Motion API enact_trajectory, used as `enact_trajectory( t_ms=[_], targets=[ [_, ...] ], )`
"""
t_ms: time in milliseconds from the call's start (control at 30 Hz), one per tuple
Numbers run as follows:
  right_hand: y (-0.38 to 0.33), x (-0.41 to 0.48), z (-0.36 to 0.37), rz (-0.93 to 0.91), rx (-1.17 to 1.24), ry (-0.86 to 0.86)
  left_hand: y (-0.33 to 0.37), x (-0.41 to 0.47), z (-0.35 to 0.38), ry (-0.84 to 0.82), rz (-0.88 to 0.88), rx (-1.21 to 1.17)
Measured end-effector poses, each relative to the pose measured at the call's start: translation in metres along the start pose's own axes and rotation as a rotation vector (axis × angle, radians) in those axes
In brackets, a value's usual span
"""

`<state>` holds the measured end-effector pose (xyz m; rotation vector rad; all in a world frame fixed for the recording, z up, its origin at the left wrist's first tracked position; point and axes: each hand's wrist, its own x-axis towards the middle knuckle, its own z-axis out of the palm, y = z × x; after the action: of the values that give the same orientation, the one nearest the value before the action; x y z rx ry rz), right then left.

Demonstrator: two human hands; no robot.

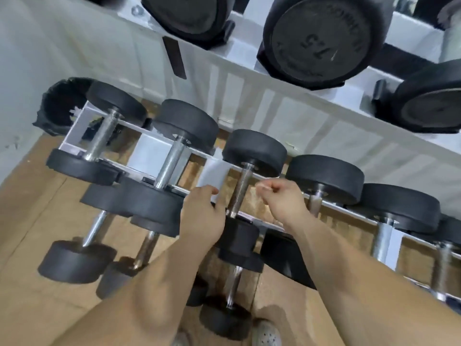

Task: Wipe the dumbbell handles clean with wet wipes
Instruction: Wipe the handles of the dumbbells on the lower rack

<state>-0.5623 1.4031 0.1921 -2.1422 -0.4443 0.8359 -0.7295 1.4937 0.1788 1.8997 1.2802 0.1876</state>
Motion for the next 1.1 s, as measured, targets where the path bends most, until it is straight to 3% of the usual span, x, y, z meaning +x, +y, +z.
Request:
enact_trajectory(
  t_ms=[133, 233, 333, 400, 500, 767, 933, 1033, 1100],
  targets=[
    [0.025, 0.028, 0.016, -0.213, -0.187, -0.037, -0.016, 0.006, 0.037, 0.099, -0.241, -0.056],
    [0.04, 0.04, 0.026, -0.436, -0.25, -0.002, -0.025, 0.007, 0.047, 0.144, -0.21, -0.087],
    [0.044, 0.056, 0.032, -0.748, -0.495, 0.008, -0.028, 0.008, 0.046, 0.125, -0.196, -0.11],
    [0.046, 0.067, 0.032, -0.75, -0.602, -0.014, -0.03, 0.008, 0.048, 0.113, -0.193, -0.1],
    [0.054, 0.071, 0.028, -0.836, -0.579, 0.01, -0.035, 0.008, 0.05, 0.099, -0.192, -0.088],
    [0.063, 0.07, 0.028, -0.909, -0.604, -0.189, -0.038, 0.009, 0.053, 0.116, -0.205, -0.109],
    [0.05, 0.075, 0.03, -0.867, -0.535, 0.005, -0.038, 0.008, 0.052, 0.106, -0.208, -0.099],
    [0.051, 0.062, 0.034, -0.818, -0.639, -0.139, -0.037, 0.009, 0.051, 0.096, -0.22, -0.095],
    [0.056, 0.058, 0.032, -0.901, -0.782, -0.295, -0.037, 0.009, 0.05, 0.089, -0.218, -0.093]
  ],
)
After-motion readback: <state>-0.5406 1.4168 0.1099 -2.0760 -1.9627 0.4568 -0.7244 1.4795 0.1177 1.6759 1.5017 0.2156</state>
